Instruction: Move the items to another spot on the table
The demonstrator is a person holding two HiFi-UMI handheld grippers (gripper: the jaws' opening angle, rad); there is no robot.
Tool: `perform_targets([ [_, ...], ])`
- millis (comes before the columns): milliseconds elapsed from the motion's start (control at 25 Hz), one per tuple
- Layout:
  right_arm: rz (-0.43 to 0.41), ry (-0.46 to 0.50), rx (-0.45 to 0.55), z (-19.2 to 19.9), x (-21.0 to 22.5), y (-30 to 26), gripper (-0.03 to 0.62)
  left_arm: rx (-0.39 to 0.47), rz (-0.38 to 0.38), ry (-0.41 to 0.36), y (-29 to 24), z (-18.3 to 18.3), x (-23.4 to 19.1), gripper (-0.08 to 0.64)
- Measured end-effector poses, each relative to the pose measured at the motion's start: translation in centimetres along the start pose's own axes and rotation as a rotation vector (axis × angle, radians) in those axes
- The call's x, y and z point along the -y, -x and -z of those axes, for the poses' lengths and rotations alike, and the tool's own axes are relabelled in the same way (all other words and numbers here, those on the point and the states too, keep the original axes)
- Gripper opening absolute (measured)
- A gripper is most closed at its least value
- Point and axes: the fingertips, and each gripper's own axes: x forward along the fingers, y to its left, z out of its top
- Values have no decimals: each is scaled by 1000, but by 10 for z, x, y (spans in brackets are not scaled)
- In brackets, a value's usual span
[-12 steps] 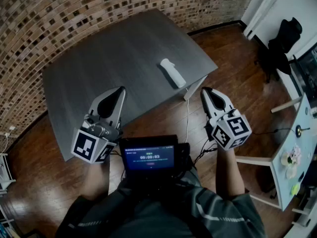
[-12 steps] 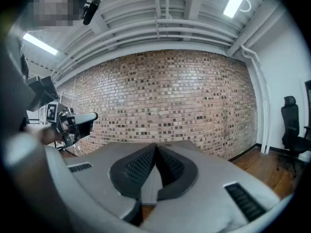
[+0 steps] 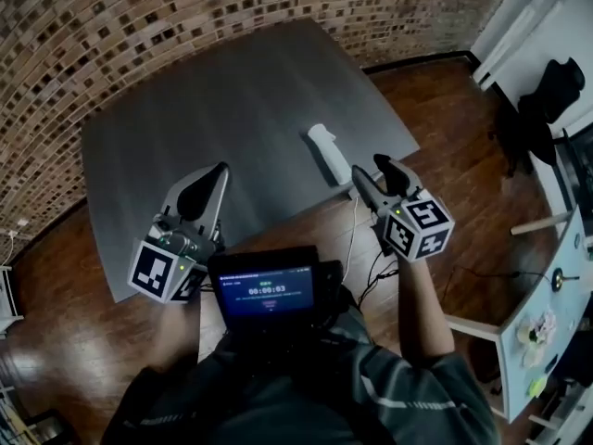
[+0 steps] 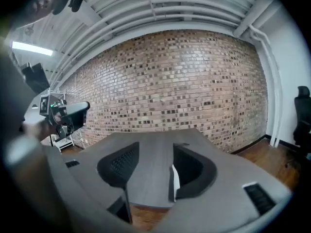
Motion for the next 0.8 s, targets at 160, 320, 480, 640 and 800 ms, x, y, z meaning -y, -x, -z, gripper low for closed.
perform_targets([
  [160, -32, 1, -75, 17, 21, -40, 242, 7, 3, 0, -20, 5, -5, -6],
  [320, -44, 34, -163, 37, 44, -77, 249, -2, -37, 20, -40, 18, -17, -6],
  [480, -47, 27, -253, 66, 66, -113, 284, -27, -53, 13, -57, 32, -26, -6],
  [640, -56, 0, -371, 110, 84, -147, 342, -44, -72, 3, -71, 41, -34, -6],
  [800, -55, -29, -452, 144, 93, -176, 342, -68, -113, -1, -76, 49, -49, -6],
])
